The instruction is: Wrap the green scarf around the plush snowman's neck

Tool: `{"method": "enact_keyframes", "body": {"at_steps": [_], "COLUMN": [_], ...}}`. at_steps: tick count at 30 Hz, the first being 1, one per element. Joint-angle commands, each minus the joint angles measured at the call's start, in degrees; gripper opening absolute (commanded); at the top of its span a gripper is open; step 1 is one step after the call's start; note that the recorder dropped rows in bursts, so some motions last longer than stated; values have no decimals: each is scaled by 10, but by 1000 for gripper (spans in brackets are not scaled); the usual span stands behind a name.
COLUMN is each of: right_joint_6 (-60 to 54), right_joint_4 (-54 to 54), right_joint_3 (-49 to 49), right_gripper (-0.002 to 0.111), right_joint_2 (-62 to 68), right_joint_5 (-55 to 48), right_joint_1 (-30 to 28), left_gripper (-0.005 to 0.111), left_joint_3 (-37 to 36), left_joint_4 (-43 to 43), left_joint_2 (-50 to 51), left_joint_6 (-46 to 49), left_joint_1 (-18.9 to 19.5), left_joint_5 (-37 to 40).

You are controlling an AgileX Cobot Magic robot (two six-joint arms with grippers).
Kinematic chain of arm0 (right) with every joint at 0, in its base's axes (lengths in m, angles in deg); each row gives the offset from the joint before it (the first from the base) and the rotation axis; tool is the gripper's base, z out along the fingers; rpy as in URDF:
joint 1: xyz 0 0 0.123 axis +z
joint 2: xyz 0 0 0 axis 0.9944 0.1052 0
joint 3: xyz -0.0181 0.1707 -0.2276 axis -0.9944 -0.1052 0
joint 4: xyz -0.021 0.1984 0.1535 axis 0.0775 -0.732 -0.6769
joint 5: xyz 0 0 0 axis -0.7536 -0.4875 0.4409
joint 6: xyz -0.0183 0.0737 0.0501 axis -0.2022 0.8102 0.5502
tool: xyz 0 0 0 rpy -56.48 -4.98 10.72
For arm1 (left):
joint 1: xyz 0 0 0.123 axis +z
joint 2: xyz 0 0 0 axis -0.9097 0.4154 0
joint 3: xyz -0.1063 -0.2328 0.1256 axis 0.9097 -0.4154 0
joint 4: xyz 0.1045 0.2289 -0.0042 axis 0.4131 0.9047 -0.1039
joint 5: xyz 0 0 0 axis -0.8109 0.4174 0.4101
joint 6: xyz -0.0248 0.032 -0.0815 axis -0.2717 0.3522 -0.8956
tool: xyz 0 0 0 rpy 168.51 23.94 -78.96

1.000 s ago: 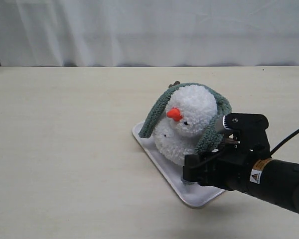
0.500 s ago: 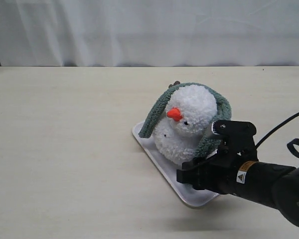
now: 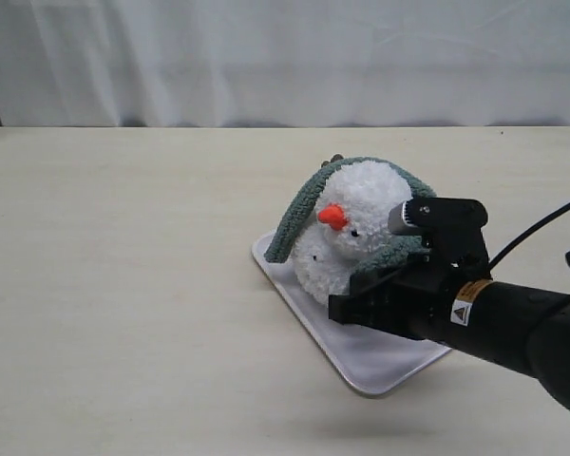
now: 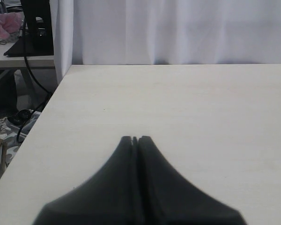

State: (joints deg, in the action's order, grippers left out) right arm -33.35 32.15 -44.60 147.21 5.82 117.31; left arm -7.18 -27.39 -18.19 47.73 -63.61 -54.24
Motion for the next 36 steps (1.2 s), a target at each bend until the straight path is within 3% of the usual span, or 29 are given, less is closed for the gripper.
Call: {"method": "enact_keyframes", "body": {"at_steps": [1, 12, 25, 33, 36], "right_joint_6": [-1, -12, -12, -12, -12], "right_joint_4": [8, -7, -5, -5, -5], "right_joint_3": [3, 25, 25, 27, 39], "right_gripper": [4, 4, 5, 38, 45], "right_joint_2": [-54, -72, -42, -41, -42], "right_joint_5": [10, -48, -111, -141, -166], "right_joint_1": [1, -46, -46, -46, -46], "left_gripper": [0, 0, 0, 0, 0], "left_joint_3": [-2, -2, -2, -2, -2], "left_joint_4": [0, 0, 0, 0, 0], "left_joint_2": [-2, -2, -2, -2, -2], "left_joint_6": [-4, -4, -4, -4, -4], "left_joint_1": [1, 1, 1, 1, 1], "left_joint_5": [-9, -9, -9, -9, -9]}}
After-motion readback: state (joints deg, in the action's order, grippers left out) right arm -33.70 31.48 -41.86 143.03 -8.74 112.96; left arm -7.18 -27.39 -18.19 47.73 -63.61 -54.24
